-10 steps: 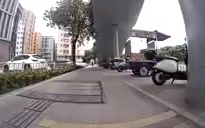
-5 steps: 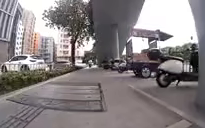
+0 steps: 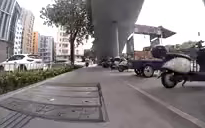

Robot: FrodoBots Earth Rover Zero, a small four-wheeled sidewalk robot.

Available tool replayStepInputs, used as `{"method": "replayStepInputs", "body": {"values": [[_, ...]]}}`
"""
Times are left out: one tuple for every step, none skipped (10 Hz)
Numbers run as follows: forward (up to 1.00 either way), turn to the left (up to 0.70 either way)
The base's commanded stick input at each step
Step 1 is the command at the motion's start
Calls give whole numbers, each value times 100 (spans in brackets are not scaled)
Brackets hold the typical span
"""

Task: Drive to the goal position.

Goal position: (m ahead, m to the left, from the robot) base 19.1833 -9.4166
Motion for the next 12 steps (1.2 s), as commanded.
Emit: {"method": "replayStepInputs", "body": {"values": [[45, 0], [45, 0], [45, 0], [45, 0], [45, 0], [45, 0], [45, 0], [45, 0], [45, 0], [45, 0], [45, 0], [45, 0]]}}
